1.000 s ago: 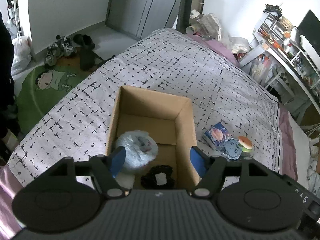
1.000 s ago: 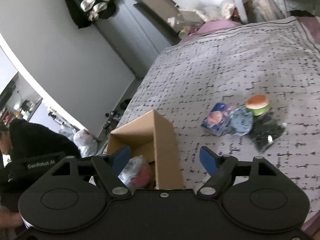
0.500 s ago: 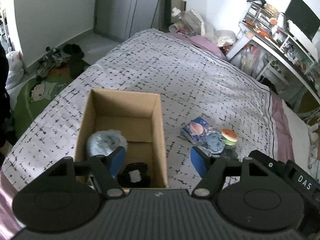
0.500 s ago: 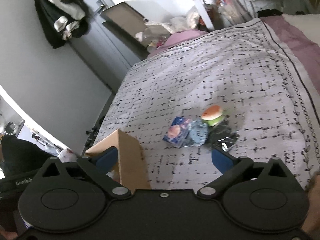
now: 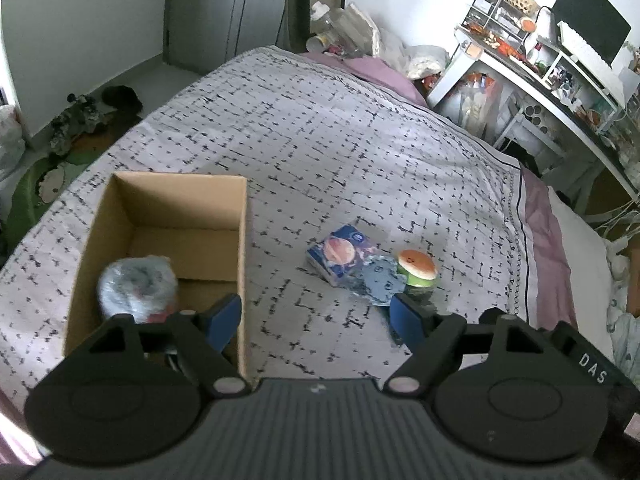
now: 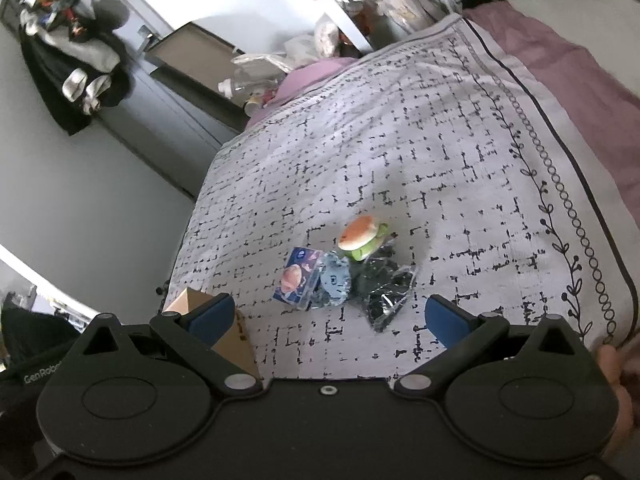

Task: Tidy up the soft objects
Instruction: 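Move the left tool back toward the remaining items on the bed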

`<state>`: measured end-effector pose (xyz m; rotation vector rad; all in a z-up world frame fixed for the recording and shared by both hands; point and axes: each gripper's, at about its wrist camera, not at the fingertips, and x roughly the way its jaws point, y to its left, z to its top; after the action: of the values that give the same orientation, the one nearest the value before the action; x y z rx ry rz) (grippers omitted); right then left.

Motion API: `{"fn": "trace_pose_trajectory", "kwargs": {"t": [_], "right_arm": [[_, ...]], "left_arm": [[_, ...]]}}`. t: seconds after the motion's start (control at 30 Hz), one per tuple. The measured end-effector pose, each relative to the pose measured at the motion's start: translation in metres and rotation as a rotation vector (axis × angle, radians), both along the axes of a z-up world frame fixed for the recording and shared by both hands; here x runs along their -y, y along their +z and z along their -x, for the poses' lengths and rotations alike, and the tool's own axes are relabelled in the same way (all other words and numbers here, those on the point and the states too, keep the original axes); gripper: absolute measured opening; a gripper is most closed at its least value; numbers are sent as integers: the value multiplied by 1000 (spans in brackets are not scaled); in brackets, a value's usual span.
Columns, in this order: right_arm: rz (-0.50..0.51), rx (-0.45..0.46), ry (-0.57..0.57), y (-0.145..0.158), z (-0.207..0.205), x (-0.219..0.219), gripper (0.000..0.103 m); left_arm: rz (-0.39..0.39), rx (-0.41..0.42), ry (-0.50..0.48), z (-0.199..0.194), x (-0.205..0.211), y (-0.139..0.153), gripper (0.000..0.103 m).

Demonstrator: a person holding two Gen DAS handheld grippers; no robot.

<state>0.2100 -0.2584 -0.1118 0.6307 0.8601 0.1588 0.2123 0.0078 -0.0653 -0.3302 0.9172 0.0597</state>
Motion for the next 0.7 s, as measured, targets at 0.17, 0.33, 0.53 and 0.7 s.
{"fn": "trace_pose_trajectory", "kwargs": {"t": [0.17,0.33,0.53,0.7], "right_arm": [[-79,-64,-54,-13,-5,16,102],[-95,-89,-102,-20,-9,26,102],[-113,-104,-127,-29,-15,28,98],[-128,-120,-138,-37,-22,26,89]], "left_arm": [[-1,-13,-2,-11,13,-8,86],[7,-35,-12,-23,24,-19,88],[32,-51,-2,-38,31,-31,88],[61,-41,35,-49,31,-38,88]]}}
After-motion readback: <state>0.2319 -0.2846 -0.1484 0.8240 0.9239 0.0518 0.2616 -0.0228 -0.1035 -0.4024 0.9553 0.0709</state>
